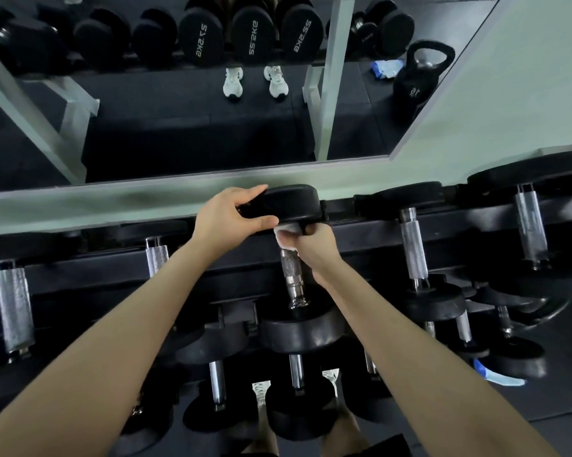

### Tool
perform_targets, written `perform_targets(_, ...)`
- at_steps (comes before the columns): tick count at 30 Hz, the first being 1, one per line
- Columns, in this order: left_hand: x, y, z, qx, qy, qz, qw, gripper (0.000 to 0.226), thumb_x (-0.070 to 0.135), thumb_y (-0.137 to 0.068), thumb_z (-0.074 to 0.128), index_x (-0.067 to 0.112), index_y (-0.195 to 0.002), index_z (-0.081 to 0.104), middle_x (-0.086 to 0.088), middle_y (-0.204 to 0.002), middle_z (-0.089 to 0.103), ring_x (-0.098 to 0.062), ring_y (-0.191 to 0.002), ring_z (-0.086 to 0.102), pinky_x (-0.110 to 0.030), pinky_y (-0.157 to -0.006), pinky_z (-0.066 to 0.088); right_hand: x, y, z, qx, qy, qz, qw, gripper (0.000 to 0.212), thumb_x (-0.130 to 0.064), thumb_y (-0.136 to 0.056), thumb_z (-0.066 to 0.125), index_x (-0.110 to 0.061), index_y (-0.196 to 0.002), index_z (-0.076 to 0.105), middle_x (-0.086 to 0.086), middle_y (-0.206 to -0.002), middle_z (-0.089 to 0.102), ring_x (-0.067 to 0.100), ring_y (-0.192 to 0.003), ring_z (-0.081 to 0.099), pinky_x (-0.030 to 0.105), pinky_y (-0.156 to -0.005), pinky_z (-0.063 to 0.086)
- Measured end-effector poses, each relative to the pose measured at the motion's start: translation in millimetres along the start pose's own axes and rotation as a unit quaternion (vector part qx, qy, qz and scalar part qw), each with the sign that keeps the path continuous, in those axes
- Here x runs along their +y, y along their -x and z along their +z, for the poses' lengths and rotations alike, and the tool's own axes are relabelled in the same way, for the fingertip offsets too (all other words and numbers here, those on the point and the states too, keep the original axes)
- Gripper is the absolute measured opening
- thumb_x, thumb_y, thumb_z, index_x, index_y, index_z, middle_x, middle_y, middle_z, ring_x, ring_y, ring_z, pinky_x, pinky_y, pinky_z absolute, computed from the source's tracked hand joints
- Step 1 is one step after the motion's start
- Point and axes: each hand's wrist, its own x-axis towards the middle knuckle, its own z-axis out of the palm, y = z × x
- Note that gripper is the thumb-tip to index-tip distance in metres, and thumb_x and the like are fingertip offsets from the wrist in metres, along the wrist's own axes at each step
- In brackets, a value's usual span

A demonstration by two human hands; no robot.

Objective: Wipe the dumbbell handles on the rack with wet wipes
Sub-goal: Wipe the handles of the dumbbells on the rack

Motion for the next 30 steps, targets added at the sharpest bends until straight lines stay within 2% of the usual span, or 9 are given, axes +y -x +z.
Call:
perform_targets(4, 0, 1, -2, -0.008, 0.001, -0.004, 1.000, 0.064, 0.046, -0.072, 0.075, 0.038, -0.131, 0.051, 0.010, -0.131, 0.055, -0.011, -0.120, 0.051, -0.022, -0.091, 0.035, 21, 18, -16, -0.058, 0.076, 0.016, 0.995, 0.019, -0.012, -0.078, 0.074, -0.001, -0.094, 0.069, 0.004, -0.083, 0.065, 0.010, -0.075, 0.061, 0.009, -0.056, 0.045)
perform_targets(6, -1, 0, -3, -0.016, 0.000, -0.004, 1.000, 0.065, 0.047, -0.071, 0.074, 0.038, -0.131, 0.050, 0.011, -0.132, 0.056, -0.011, -0.121, 0.051, -0.022, -0.093, 0.035, 34, 23, -25, -0.099, 0.173, 0.021, 0.980, 0.011, -0.011, -0.075, 0.076, -0.005, -0.081, 0.069, 0.002, -0.074, 0.063, 0.008, -0.068, 0.058, 0.009, -0.053, 0.041)
perform_targets(9, -2, 0, -4, -0.017, 0.004, -0.006, 1.000, 0.065, 0.047, -0.072, 0.074, 0.038, -0.131, 0.050, 0.011, -0.131, 0.056, -0.010, -0.121, 0.051, -0.021, -0.092, 0.034, 40, 27, -31, -0.142, 0.281, 0.017, 0.949, 0.027, -0.009, -0.072, 0.077, -0.011, -0.057, 0.055, -0.003, -0.059, 0.053, 0.004, -0.054, 0.048, 0.010, -0.045, 0.033)
perform_targets(11, -3, 0, -3, -0.017, 0.011, -0.008, 1.000, 0.065, 0.047, -0.072, 0.074, 0.039, -0.131, 0.050, 0.012, -0.131, 0.056, -0.010, -0.121, 0.051, -0.022, -0.094, 0.035, 40, 27, -31, -0.148, 0.306, 0.014, 0.940, 0.030, -0.009, -0.071, 0.078, -0.010, -0.056, 0.053, -0.001, -0.058, 0.051, 0.008, -0.053, 0.048, 0.013, -0.047, 0.034)
perform_targets(14, -4, -1, -2, -0.013, 0.009, -0.009, 1.000, 0.065, 0.048, -0.071, 0.075, 0.040, -0.131, 0.050, 0.013, -0.131, 0.056, -0.010, -0.121, 0.051, -0.025, -0.096, 0.037, 30, 24, -26, -0.131, 0.206, 0.025, 0.969, 0.014, -0.002, -0.071, 0.077, 0.001, -0.076, 0.065, 0.001, -0.064, 0.059, 0.010, -0.059, 0.056, 0.013, -0.048, 0.041)
perform_targets(19, -7, -3, 1, -0.008, 0.007, -0.004, 1.000, 0.065, 0.049, -0.071, 0.074, 0.040, -0.131, 0.050, 0.012, -0.129, 0.057, -0.011, -0.119, 0.052, -0.029, -0.098, 0.039, 15, 12, -18, -0.095, 0.029, 0.009, 0.995, 0.020, 0.002, -0.074, 0.073, 0.003, -0.094, 0.068, 0.002, -0.074, 0.063, 0.009, -0.066, 0.059, 0.015, -0.058, 0.046)
perform_targets(23, -7, 1, 1, -0.004, 0.019, -0.006, 1.000, 0.065, 0.047, -0.071, 0.074, 0.040, -0.131, 0.050, 0.011, -0.131, 0.056, -0.010, -0.120, 0.050, -0.028, -0.100, 0.037, 39, 21, -27, -0.121, 0.116, 0.007, 0.986, 0.030, -0.004, -0.073, 0.077, -0.003, -0.102, 0.068, -0.001, -0.085, 0.068, 0.008, -0.079, 0.064, 0.010, -0.062, 0.047)
perform_targets(26, -5, 0, 0, -0.007, 0.015, -0.003, 1.000, 0.064, 0.048, -0.072, 0.074, 0.041, -0.131, 0.050, 0.012, -0.132, 0.054, -0.009, -0.121, 0.050, -0.025, -0.098, 0.035, 43, 21, -30, -0.135, 0.196, 0.003, 0.971, 0.028, -0.006, -0.071, 0.079, 0.002, -0.096, 0.069, 0.006, -0.086, 0.069, 0.016, -0.084, 0.066, 0.020, -0.071, 0.049)
perform_targets(30, -5, 0, 3, 0.005, 0.010, -0.004, 1.000, 0.064, 0.049, -0.071, 0.073, 0.042, -0.130, 0.050, 0.012, -0.130, 0.055, -0.010, -0.120, 0.050, -0.027, -0.098, 0.037, 32, 21, -34, -0.087, 0.074, 0.006, 0.993, 0.022, -0.001, -0.074, 0.075, -0.002, -0.096, 0.068, 0.002, -0.081, 0.067, 0.008, -0.073, 0.063, 0.013, -0.060, 0.049)
